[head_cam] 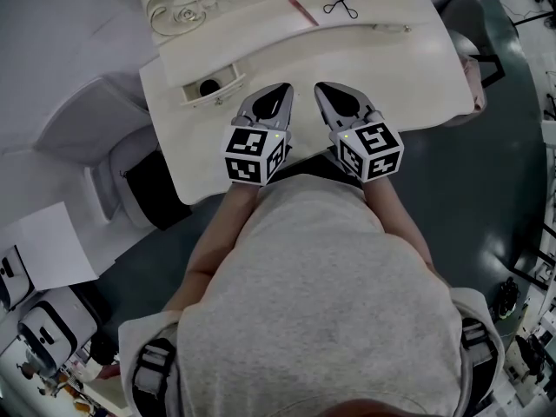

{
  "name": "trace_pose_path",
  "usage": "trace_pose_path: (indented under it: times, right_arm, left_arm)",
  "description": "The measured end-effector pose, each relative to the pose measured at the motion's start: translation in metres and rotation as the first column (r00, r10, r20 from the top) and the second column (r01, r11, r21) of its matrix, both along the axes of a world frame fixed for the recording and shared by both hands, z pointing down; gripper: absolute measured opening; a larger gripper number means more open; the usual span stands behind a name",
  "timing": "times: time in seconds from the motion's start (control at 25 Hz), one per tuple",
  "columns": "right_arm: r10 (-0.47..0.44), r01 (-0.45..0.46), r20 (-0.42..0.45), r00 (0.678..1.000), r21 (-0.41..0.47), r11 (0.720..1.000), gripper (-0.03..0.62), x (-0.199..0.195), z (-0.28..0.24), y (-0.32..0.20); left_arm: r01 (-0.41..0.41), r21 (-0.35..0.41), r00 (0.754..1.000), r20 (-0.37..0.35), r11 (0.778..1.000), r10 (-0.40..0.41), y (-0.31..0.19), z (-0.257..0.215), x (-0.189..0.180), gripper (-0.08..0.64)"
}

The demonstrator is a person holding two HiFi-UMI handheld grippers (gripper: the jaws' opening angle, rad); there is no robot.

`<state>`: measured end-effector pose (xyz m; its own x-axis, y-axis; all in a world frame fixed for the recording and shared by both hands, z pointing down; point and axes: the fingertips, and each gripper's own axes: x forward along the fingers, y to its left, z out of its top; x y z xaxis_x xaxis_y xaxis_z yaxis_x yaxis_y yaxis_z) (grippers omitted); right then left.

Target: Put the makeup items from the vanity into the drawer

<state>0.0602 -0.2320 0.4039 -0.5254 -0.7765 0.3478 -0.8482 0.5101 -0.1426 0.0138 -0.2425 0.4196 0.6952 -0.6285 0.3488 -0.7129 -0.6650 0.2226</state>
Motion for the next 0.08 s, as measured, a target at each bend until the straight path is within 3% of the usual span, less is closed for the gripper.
trace_pose_path:
  times: [0.08]
  right_arm:
    - [-0.002, 0.002, -0.002, 1.0, -0.001, 1.0, 0.008, 0.0001, 0.0005, -0.0005]
  left_arm:
    - [-0.001, 0.0, 1.0, 0.006, 1.0, 0.001, -0.0003, 0.0012, 0.0002, 0.009]
